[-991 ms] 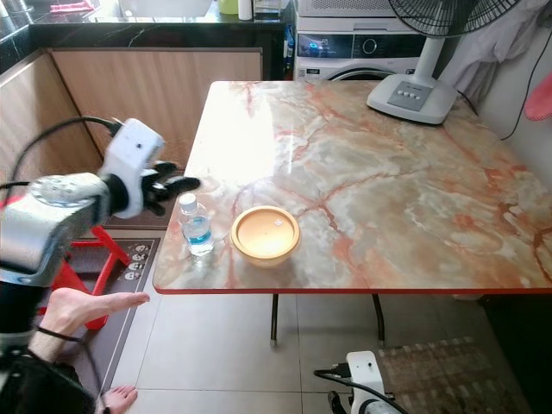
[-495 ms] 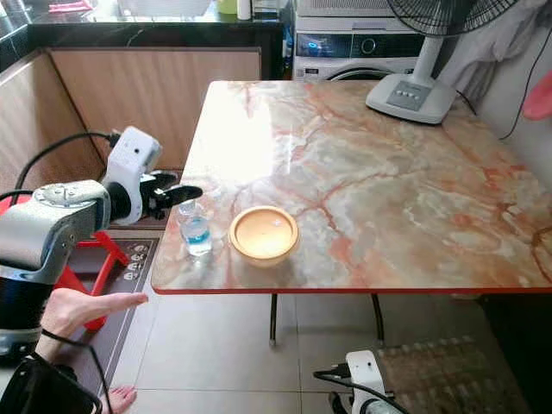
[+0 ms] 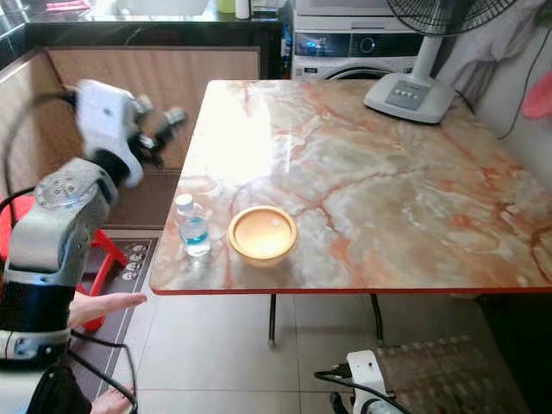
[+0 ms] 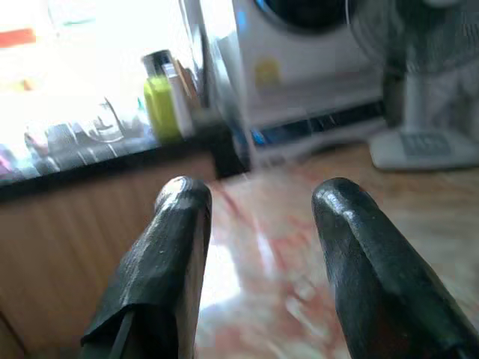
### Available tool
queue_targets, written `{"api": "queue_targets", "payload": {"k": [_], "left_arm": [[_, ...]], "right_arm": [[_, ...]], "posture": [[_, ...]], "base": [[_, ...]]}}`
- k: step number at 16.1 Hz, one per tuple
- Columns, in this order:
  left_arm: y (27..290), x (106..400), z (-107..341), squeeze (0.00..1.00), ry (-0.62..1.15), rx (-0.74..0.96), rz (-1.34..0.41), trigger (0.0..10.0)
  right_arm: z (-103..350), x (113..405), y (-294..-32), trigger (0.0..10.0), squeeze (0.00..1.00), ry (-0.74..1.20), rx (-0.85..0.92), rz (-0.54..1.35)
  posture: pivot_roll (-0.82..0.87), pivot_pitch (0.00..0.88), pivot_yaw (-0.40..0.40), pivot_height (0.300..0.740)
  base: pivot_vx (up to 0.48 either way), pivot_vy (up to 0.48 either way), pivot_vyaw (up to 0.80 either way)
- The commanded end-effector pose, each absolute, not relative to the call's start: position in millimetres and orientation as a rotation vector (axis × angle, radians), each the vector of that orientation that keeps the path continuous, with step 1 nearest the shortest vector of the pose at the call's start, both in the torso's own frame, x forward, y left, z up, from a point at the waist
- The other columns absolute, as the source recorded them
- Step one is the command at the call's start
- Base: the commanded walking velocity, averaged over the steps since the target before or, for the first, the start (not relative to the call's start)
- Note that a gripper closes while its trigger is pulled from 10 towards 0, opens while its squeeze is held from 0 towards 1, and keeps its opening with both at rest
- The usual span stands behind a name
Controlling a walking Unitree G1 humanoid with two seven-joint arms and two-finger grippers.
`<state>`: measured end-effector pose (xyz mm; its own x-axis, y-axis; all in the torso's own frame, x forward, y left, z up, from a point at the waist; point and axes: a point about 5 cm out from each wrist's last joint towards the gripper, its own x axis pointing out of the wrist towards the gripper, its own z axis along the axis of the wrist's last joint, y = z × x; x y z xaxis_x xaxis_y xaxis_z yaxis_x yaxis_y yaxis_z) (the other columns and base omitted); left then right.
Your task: Restocking fridge
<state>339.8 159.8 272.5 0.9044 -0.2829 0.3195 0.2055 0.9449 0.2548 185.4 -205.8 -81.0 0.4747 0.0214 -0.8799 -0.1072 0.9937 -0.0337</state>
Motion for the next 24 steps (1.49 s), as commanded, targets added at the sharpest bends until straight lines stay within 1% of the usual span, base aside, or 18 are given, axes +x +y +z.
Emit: {"api": "queue_targets", "payload": {"k": [1, 3, 5, 6, 7, 9, 16, 19, 21, 24], "left_arm": [[161, 338, 266, 0.00, -0.380, 0.288, -0.234, 10.0], [171, 337, 245, 0.00, -0.393, 0.297, -0.132, 10.0], [171, 336, 234, 0.00, -0.402, 0.348, -0.113, 10.0], [170, 336, 232, 0.00, -0.407, 0.348, -0.113, 10.0], [165, 335, 231, 0.00, -0.434, 0.305, -0.131, 10.0], [160, 335, 229, 0.00, -0.462, 0.329, -0.157, 10.0], [157, 337, 230, 0.00, -0.475, 0.307, -0.171, 10.0], [153, 337, 231, 0.00, -0.483, 0.294, -0.210, 10.0], [143, 336, 232, 0.00, -0.464, 0.257, -0.303, 10.0], [134, 332, 235, 0.00, -0.441, 0.215, -0.388, 10.0]], "right_arm": [[-80, 186, -206, 10.0, 0.00, 1.063, -0.090, 0.080], [-80, 187, -206, 10.0, 0.00, 1.053, -0.078, 0.071], [-80, 188, -206, 10.0, 0.00, 1.051, -0.083, 0.074], [-80, 188, -206, 10.0, 0.00, 1.051, -0.083, 0.073], [-80, 188, -206, 10.0, 0.00, 1.049, -0.081, 0.072], [-80, 188, -206, 10.0, 0.00, 1.047, -0.081, 0.073], [-80, 187, -206, 10.0, 0.00, 1.039, -0.072, 0.058], [-80, 187, -207, 10.0, 0.00, 1.067, -0.102, 0.071], [-80, 187, -207, 10.0, 0.00, 1.056, -0.098, 0.069], [-80, 187, -207, 10.0, 0.00, 1.055, -0.098, 0.069]], "posture": [[0.08, 0.000, -0.033, 0.740], [0.08, 0.000, -0.033, 0.740], [0.08, 0.000, -0.036, 0.740], [0.08, 0.000, -0.036, 0.740], [0.08, 0.000, -0.038, 0.740], [0.08, 0.000, -0.039, 0.740], [0.08, 0.000, -0.038, 0.740], [0.08, 0.000, -0.038, 0.740], [0.08, 0.000, -0.039, 0.740], [0.08, 0.000, -0.038, 0.740]], "base": [[0.000, 0.000, 0.00], [0.000, 0.000, 0.00], [0.000, 0.000, 0.00], [0.000, 0.000, 0.00], [0.000, 0.000, 0.00], [0.000, 0.000, 0.00], [0.295, 0.000, 0.00], [0.335, 0.000, -0.67], [0.142, 0.000, 0.00], [0.000, 0.000, 0.00]]}}
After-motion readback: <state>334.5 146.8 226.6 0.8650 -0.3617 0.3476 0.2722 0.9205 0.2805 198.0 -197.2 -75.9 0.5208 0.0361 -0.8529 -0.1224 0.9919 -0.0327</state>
